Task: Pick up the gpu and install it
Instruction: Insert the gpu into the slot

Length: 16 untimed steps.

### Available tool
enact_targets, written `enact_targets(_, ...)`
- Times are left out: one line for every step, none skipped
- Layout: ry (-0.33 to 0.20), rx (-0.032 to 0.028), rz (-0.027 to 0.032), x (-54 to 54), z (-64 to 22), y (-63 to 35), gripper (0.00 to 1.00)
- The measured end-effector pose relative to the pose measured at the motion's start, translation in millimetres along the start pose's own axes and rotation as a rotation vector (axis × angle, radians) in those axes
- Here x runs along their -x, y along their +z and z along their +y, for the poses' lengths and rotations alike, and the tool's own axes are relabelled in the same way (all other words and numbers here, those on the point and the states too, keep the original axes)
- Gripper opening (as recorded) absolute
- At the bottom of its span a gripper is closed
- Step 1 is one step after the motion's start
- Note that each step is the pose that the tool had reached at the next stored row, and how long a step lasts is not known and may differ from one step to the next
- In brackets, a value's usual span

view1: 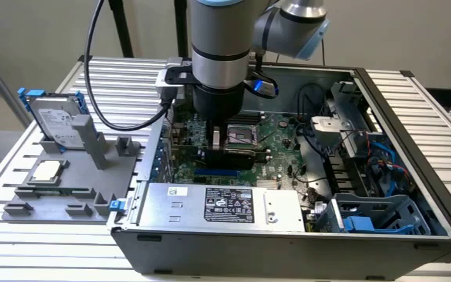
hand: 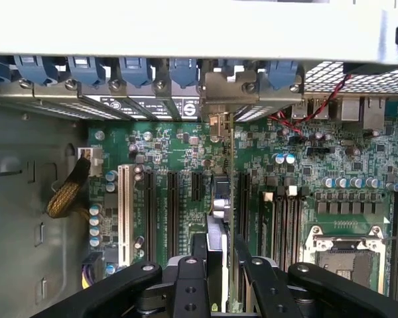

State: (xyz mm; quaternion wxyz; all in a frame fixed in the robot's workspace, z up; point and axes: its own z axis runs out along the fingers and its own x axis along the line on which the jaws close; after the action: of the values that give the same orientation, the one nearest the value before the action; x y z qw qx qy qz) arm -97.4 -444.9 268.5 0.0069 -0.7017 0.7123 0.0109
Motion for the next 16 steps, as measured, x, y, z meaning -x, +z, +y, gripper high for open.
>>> enact_targets(0.0,0.0001,0.0001,0.0,0.1,0.1,0.0)
enact_targets(0.0,0.0,0.0001,0.0,0.2,0.4,0.0)
enact_targets(0.0,-0.0001,-0.0001,0.1,0.3,0.8,0.0)
enact_targets(0.0,-0.0001,-0.0001,0.1,0.6,1.3,0.0)
enact_targets(0.0,-0.0001,-0.0001,0.1,0.9,1.8,0.0)
enact_targets(0.0,0.0,0.0,0.0,1.4,2.4,0.0)
enact_targets(0.001,-0.0001,0.0,0.0,1.8,3.0,0.0)
enact_targets(0.001,-0.0001,0.0,0.0,2.3,3.6,0.0)
enact_targets(0.002,-0.0001,-0.0001,-0.1,2.5,4.3,0.0)
enact_targets(0.002,-0.0001,-0.0001,-0.1,2.6,4.8,0.0)
enact_targets(0.003,-0.0001,-0.0001,-0.1,2.6,5.3,0.0)
enact_targets(0.003,-0.0001,-0.0001,-0.1,2.6,5.8,0.0)
enact_targets(0.004,-0.0001,0.0,-0.1,2.7,6.2,0.0)
enact_targets(0.005,-0.0001,0.0,-0.1,2.7,6.5,0.0)
enact_targets(0.006,-0.0001,0.0001,-0.1,2.7,6.8,0.0)
enact_targets(0.006,-0.0001,0.0,-0.2,2.7,7.2,0.0)
